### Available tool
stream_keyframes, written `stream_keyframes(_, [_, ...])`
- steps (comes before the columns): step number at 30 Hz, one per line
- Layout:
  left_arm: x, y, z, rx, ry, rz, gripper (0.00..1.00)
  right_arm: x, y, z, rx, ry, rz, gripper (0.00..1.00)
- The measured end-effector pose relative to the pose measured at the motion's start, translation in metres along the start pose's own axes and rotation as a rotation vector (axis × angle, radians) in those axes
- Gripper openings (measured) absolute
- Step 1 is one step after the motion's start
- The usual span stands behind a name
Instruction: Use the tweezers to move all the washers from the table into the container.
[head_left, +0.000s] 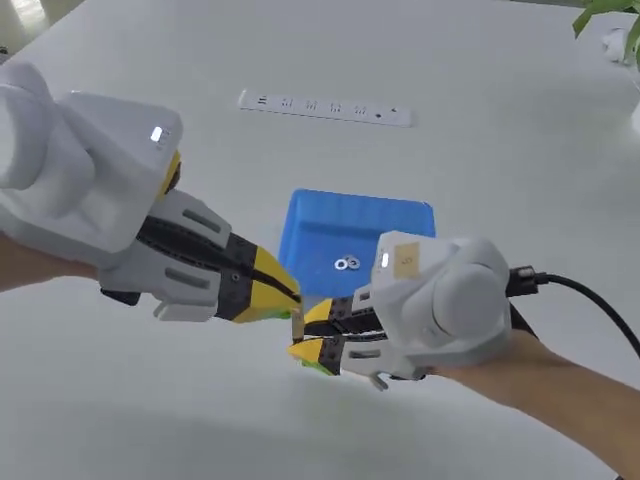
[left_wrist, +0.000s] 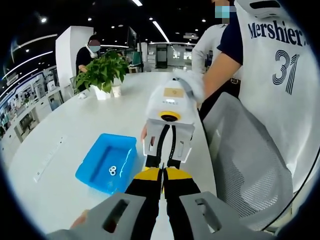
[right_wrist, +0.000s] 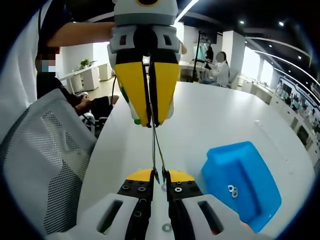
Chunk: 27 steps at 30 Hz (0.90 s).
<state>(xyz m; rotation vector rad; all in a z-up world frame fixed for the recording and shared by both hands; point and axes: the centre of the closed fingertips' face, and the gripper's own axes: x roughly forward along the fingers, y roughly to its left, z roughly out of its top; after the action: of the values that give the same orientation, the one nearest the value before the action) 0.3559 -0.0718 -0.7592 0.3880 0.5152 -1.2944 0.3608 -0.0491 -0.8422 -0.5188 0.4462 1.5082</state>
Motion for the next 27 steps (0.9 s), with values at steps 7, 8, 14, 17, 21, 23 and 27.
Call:
stream_keyframes(7, [0.004,0.0,-0.004,-0.002,-0.021,-0.014,0.05,0.006,-0.001,-0.005,0.012,0.012,0.009,0.11])
stream_keyframes(8, [0.006,-0.001,-0.003,0.011,-0.03,-0.025,0.05,0.007,-0.002,-0.007,0.009,0.016,0.006,0.11])
stream_keyframes(14, [0.009,0.009,-0.014,-0.022,-0.038,-0.002,0.05,0.009,-0.002,-0.014,0.032,0.02,0.009,0.11])
stream_keyframes(17, [0.014,0.006,-0.011,-0.028,-0.032,-0.007,0.05,0.01,-0.002,-0.016,0.036,0.024,0.011,0.11])
stream_keyframes(21, [0.016,0.008,-0.012,-0.033,-0.042,-0.008,0.05,0.011,-0.004,-0.016,0.039,0.018,0.013,0.11])
stream_keyframes(23, [0.015,0.01,-0.012,-0.033,-0.044,-0.007,0.05,0.011,-0.005,-0.015,0.038,0.018,0.014,0.11])
stream_keyframes(27, [0.015,0.011,-0.013,-0.03,-0.04,-0.006,0.05,0.011,-0.005,-0.015,0.033,0.018,0.015,0.11])
